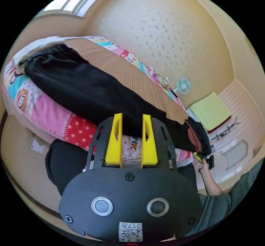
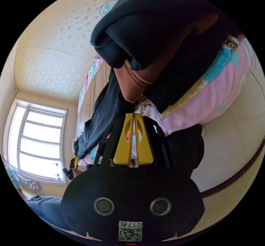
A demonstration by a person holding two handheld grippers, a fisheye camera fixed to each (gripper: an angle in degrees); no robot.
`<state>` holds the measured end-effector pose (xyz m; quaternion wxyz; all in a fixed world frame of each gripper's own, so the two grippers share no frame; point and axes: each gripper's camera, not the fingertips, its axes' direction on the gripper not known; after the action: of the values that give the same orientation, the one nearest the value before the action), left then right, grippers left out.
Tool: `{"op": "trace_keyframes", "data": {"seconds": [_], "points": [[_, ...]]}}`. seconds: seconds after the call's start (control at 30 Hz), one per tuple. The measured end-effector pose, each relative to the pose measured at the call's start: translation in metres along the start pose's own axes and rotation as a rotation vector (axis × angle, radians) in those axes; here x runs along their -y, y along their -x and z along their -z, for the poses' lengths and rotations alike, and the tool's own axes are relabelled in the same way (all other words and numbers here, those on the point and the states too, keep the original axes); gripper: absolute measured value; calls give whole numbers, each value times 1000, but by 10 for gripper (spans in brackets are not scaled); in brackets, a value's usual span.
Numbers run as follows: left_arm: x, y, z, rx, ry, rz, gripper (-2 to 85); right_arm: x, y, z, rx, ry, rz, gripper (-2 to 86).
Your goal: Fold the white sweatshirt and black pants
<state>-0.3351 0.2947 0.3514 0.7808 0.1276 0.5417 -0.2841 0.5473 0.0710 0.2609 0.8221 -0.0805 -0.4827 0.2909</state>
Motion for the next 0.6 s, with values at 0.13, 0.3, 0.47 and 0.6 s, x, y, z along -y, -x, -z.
{"op": "trace_keyframes", "data": {"seconds": [0.13,0.3,0.47,0.6], "points": [[34,89,53,154,-247,248,178,-5,-8,20,154,-29,6,4],[68,156,52,229,-242,370,197,-17,-11,38,193,-92,-16,3],[80,173,21,4,-133,410,71,-26,-16,40,248,-125,-51,2],[91,139,26,-263,-250,311,41,-25,-11,36,264,-122,-47,2]]}}
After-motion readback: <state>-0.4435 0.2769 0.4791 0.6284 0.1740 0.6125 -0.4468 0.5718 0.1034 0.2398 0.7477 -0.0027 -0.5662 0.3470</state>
